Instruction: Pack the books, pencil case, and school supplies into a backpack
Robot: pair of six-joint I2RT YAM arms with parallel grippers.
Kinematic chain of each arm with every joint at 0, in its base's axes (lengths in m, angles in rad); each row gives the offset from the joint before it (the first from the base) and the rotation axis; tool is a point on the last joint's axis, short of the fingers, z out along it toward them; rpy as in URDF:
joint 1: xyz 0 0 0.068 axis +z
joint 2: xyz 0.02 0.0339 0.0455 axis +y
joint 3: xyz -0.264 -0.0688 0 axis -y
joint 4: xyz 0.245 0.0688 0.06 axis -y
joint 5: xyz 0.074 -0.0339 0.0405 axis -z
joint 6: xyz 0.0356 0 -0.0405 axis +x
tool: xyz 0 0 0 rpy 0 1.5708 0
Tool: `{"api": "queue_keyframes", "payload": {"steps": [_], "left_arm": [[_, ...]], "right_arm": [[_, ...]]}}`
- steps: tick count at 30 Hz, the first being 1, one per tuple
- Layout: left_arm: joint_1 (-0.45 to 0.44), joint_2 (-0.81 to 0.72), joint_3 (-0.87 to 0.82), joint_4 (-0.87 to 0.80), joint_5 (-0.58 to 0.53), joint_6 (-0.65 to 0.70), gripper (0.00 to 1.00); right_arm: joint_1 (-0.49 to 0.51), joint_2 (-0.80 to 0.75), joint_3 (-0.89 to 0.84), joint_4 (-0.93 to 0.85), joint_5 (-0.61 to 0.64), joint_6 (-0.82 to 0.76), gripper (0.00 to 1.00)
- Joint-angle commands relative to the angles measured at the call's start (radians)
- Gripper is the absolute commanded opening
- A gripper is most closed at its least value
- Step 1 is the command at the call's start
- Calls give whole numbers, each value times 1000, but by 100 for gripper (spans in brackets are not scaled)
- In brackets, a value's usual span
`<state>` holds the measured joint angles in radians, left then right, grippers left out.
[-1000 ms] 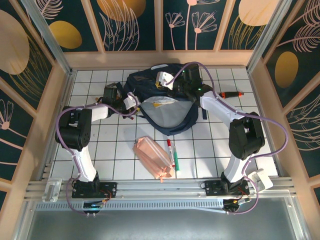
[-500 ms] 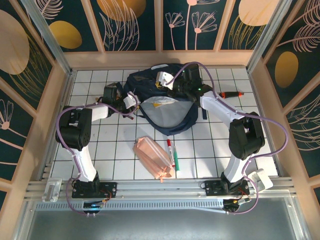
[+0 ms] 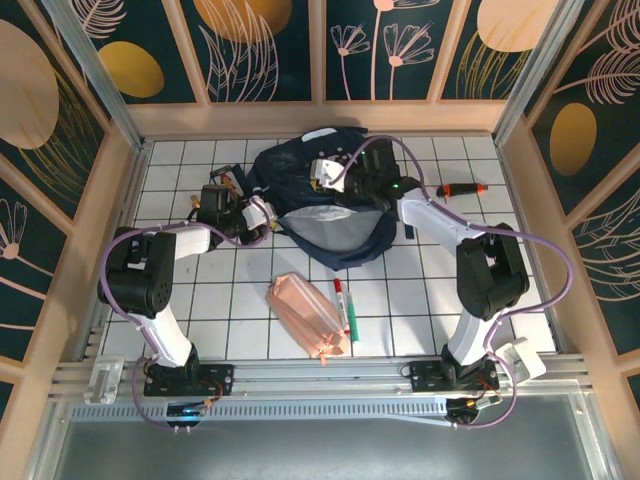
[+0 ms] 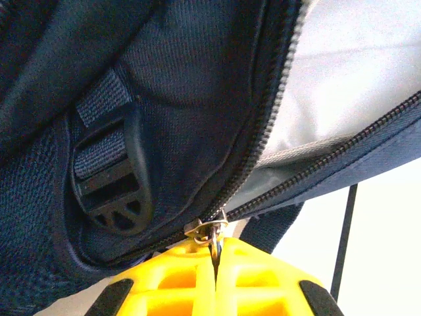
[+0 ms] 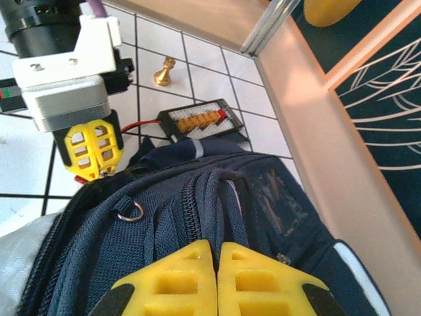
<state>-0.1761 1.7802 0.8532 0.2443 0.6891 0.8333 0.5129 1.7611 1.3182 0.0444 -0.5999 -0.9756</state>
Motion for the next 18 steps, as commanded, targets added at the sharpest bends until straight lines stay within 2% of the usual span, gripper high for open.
{"api": "queue_keyframes", "payload": {"steps": [1,9,13,18], "left_arm": [[-6,-47,-25,21,116,11,0],[-18,-149,-28,-57,156,63,0],[-56,-200,-31,-111,134,88,0],[-91,-247,-57,-113,95,48,0]], "right_arm": [[15,37,-19,7,20,-29,0],[55,96,-12,47,19,35,0],[59,117,0,104,11,99,0],[59,138,-2,174,3,165,0]]}}
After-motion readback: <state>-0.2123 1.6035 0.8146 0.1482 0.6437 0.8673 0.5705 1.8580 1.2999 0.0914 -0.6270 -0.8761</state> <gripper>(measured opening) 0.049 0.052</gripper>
